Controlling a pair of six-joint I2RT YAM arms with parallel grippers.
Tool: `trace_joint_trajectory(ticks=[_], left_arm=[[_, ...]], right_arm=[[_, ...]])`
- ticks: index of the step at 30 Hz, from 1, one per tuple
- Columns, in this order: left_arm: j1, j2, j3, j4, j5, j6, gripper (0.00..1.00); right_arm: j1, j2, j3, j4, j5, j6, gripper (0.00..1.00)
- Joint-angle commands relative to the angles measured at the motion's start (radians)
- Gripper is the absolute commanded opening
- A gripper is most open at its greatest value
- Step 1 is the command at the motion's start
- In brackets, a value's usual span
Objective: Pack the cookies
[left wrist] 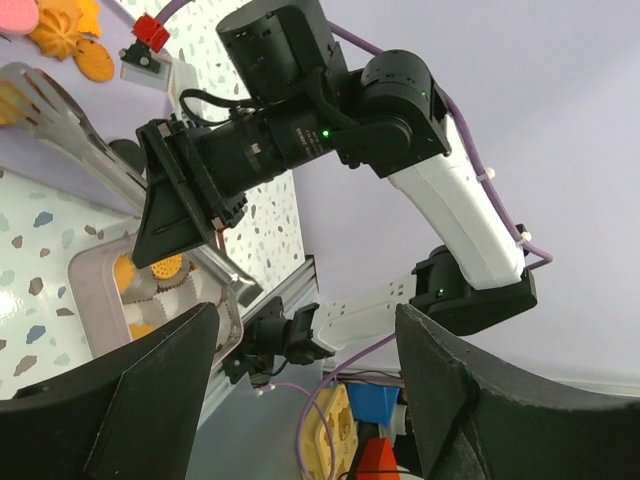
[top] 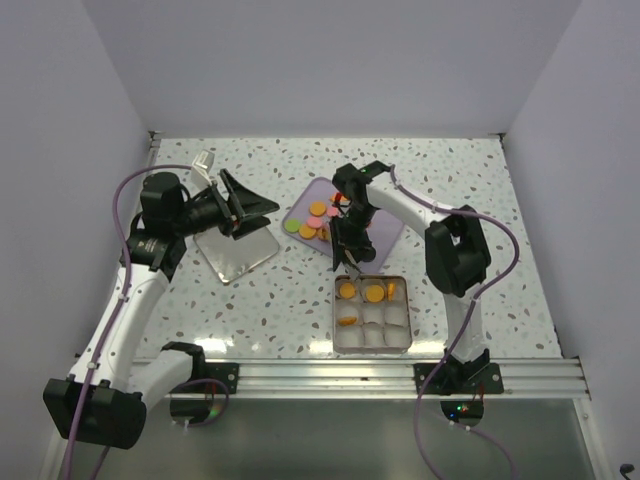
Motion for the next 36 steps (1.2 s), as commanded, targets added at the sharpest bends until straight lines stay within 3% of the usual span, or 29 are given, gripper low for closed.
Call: trace_joint_trajectory(ticks=[1, 5, 14, 19, 22, 27, 36], left_arm=[[0.011, -0.004, -0.007, 0.009, 0.024, 0.023, 0.76], [0.011, -0.007, -0.007, 0.002, 0.026, 0.021, 0.76], [0.011, -0.012, 0.004, -0.021, 0.029, 0.037, 0.76], [0.011, -0.003, 0.016, -0.026, 0.033, 0.049, 0.75], [0.011, 0.004, 0.022, -0.026, 0.035, 0.058, 0.75], [0.011, 0.011, 0.022, -0.024, 0.021, 0.073, 0.75], [0.011, 0.005, -0.002, -0.02, 0.007, 0.092, 0.75]], right_arm=[[0.003, -0.046, -0.043, 0.011, -0.013, -0.011, 0.33], [0.001, -0.044, -0.037, 0.019, -0.004, -0.004, 0.23], [-0.012, -0.116, 0.124, -0.114, 0.082, -0.024, 0.21], [-0.017, -0.228, 0.114, -0.188, 0.124, -0.024, 0.21], [-0.017, -0.349, 0.042, -0.225, 0.164, -0.019, 0.21], [-0.016, -0.638, -0.234, -0.237, 0.161, 0.021, 0.22], [-0.017, -0.995, -0.636, -0.277, 0.104, 0.065, 0.22]])
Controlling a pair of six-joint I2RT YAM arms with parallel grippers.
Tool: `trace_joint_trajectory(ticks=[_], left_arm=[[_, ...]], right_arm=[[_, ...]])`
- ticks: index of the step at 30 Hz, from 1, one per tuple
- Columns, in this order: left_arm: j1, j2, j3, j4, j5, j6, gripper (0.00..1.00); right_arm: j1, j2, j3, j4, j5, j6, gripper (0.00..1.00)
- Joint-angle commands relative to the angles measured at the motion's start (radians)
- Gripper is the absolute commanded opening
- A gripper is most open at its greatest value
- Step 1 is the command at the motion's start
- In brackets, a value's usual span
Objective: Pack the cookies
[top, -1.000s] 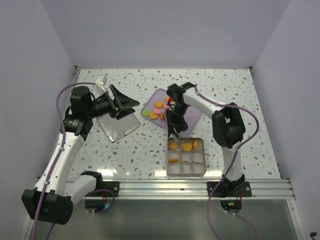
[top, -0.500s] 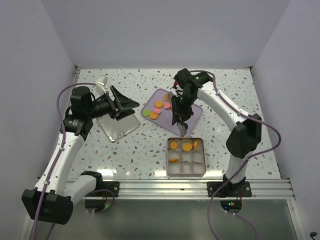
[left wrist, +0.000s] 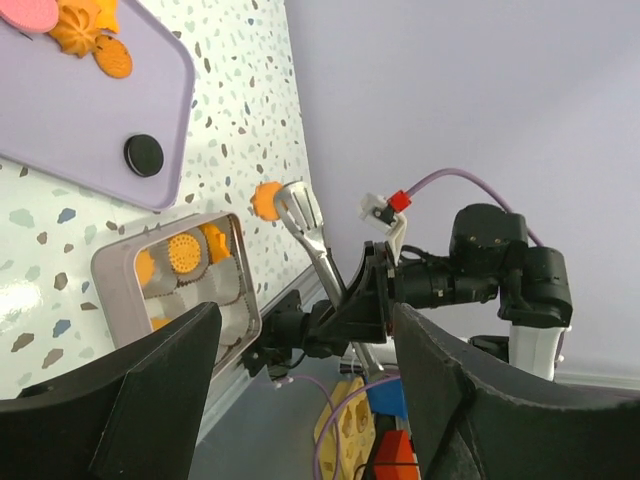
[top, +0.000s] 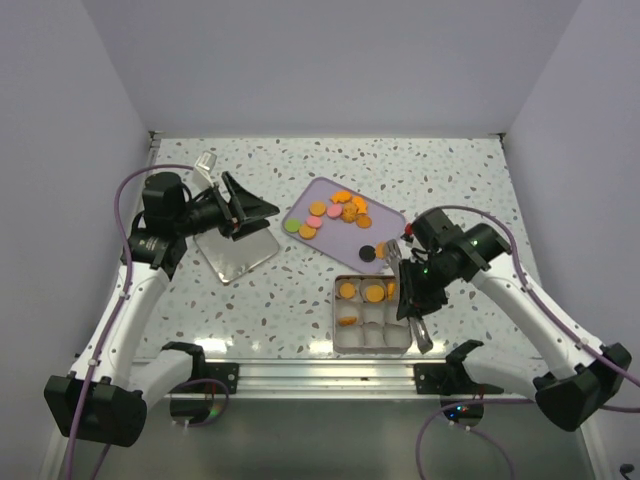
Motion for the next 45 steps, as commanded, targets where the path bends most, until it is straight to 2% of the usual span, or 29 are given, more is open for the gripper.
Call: trace_joint_trajectory(ticks=[1, 6, 14, 18, 25, 29, 35, 37, 38, 41, 45], left_arm=[[0.007, -0.009, -0.003, 0.01, -0.003, 0.03, 0.75], [0.007, -0.015, -0.025, 0.017, -0.012, 0.028, 0.75], [0.008, -0.038, -0.031, -0.04, -0.082, 0.067, 0.78], [0.007, -0.036, -0.033, -0.065, -0.11, 0.087, 0.75], [0.007, -0.03, -0.017, -0.16, -0.24, 0.142, 0.73], [0.007, -0.016, -0.01, -0.148, -0.262, 0.144, 0.72], [0.007, 0.011, -0.016, -0.131, -0.221, 0.111, 0.71], [0.007, 0.011, -0.025, -0.112, -0.198, 0.104, 0.72], [0.007, 0.005, -0.036, -0.099, -0.187, 0.099, 0.71], [0.005, -0.002, -0.054, -0.056, -0.168, 0.073, 0.72], [0.007, 0.008, -0.065, -0.022, -0.135, 0.044, 0.72]], right_arm=[[-0.001, -0.091, -0.09, -0.196, -0.032, 0.037, 0.22], [0.0, -0.185, -0.208, -0.17, -0.08, 0.079, 0.22], [0.013, -0.221, -0.267, -0.185, -0.106, 0.064, 0.23], [0.031, -0.24, -0.313, -0.199, -0.117, 0.051, 0.23], [0.106, -0.199, -0.382, -0.153, -0.141, 0.034, 0.24], [0.178, -0.165, -0.38, -0.133, -0.131, 0.048, 0.24], [0.178, -0.139, -0.365, -0.102, -0.114, 0.045, 0.25], [0.18, -0.12, -0.362, -0.087, -0.114, 0.045, 0.27], [0.178, -0.114, -0.353, -0.084, -0.109, 0.045, 0.33], [0.18, -0.087, -0.317, -0.078, -0.111, 0.034, 0.39], [0.178, -0.053, -0.245, -0.114, -0.085, 0.001, 0.42]])
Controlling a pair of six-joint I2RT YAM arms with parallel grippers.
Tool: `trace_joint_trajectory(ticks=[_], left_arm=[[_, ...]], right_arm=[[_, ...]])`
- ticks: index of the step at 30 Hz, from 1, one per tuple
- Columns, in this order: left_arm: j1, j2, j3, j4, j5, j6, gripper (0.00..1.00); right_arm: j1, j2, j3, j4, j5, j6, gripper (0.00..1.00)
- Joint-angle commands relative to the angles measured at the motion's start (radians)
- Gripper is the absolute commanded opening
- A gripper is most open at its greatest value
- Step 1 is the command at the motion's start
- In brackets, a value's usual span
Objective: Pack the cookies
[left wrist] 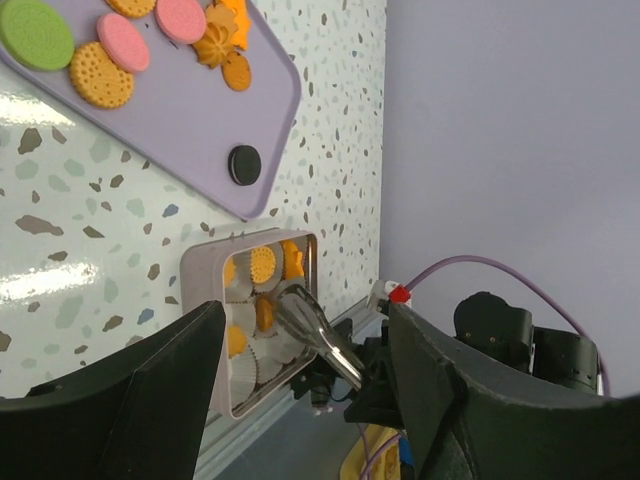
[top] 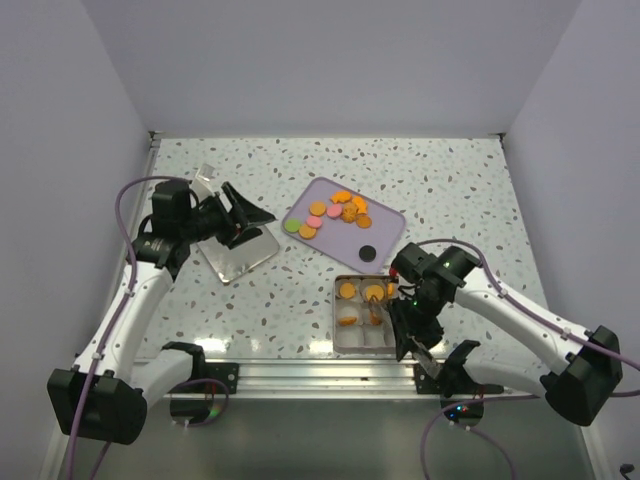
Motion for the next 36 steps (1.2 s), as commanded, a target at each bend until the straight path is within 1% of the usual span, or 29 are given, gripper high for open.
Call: trace_joint_trajectory(ticks=[1, 6, 7, 10, 12, 13, 16, 19, 22, 24, 29, 36], left_arm=[[0.006, -0.001, -0.011, 0.076, 0.059, -0.031, 0.72], [0.007, 0.007, -0.003, 0.076, 0.066, -0.025, 0.72], [0.006, 0.004, -0.005, 0.07, 0.062, -0.022, 0.71], [0.006, 0.001, -0.003, 0.063, 0.056, -0.014, 0.71], [0.006, 0.003, -0.002, 0.061, 0.057, -0.013, 0.71], [0.006, 0.004, 0.0, 0.061, 0.065, -0.011, 0.71], [0.006, 0.006, 0.002, 0.061, 0.086, -0.005, 0.71], [0.006, 0.001, 0.002, 0.056, 0.097, 0.001, 0.71], [0.007, -0.005, -0.001, 0.05, 0.097, 0.009, 0.71], [0.006, -0.008, -0.003, 0.052, 0.099, 0.012, 0.71], [0.006, -0.005, -0.009, 0.053, 0.111, 0.018, 0.71], [0.007, -0.005, -0.017, 0.067, 0.122, 0.016, 0.7]], right_arm=[[0.006, 0.024, 0.117, -0.135, 0.023, -0.044, 0.42], [0.006, 0.056, 0.277, -0.219, 0.048, -0.05, 0.42], [0.006, 0.062, 0.335, -0.225, 0.058, -0.05, 0.42], [0.006, 0.111, 0.441, -0.235, 0.086, -0.037, 0.43], [0.004, 0.156, 0.476, -0.235, 0.112, -0.036, 0.42], [0.004, 0.17, 0.502, -0.235, 0.149, -0.04, 0.42], [-0.011, 0.223, 0.533, -0.233, 0.198, -0.059, 0.42], [-0.054, 0.274, 0.561, -0.226, 0.252, -0.08, 0.43], [-0.078, 0.338, 0.599, -0.227, 0.331, -0.1, 0.45], [-0.081, 0.377, 0.617, -0.226, 0.37, -0.116, 0.49], [-0.083, 0.485, 0.654, -0.198, 0.381, -0.146, 0.53], [-0.086, 0.578, 0.647, -0.183, 0.419, -0.183, 0.54]])
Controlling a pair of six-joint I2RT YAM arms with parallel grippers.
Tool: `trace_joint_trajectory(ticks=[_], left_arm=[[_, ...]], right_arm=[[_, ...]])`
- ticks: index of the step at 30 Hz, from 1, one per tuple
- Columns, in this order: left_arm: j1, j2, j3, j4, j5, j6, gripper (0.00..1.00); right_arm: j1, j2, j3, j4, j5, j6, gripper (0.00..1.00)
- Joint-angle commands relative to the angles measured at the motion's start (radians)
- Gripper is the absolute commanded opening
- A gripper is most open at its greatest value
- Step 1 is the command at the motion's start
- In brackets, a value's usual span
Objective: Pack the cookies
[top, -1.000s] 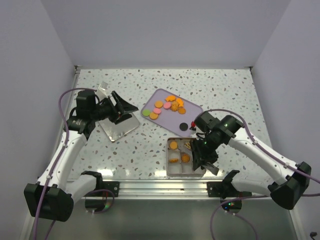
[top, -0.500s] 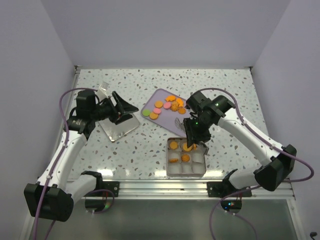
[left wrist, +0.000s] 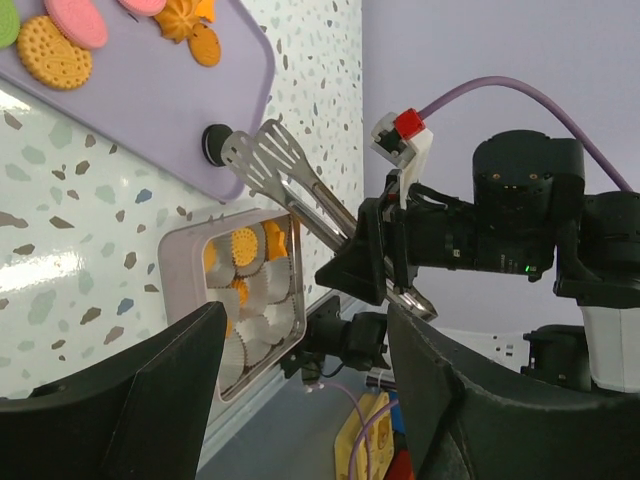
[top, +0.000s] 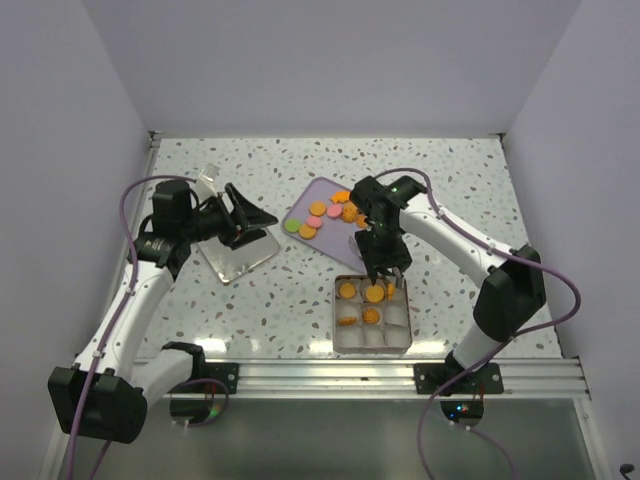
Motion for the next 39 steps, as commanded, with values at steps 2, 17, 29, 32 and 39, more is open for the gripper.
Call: trace_joint_trajectory(ticks=[2, 17, 29, 32, 39], left_arm=[[0.005, -0.013, -0.013, 0.045, 0.03, 0.017, 0.7], [0.007, -0.025, -0.068, 0.094, 0.039, 0.0, 0.7], [0.019, -0.004, -0.053, 0.086, 0.053, 0.023, 0.69], [0.022, 0.005, -0.051, 0.088, 0.054, 0.026, 0.69], [0.024, 0.019, -0.051, 0.1, 0.06, 0.026, 0.69]], right_arm=[[-0.007, 0.028, 0.019, -0.186, 0.04, -0.045, 0.54], [-0.015, 0.126, 0.022, -0.183, 0.035, -0.051, 0.54], [-0.043, 0.116, 0.057, -0.2, 0.072, -0.046, 0.54], [-0.058, 0.105, 0.059, -0.206, 0.072, -0.043, 0.53], [-0.073, 0.094, 0.051, -0.206, 0.077, -0.042, 0.52]])
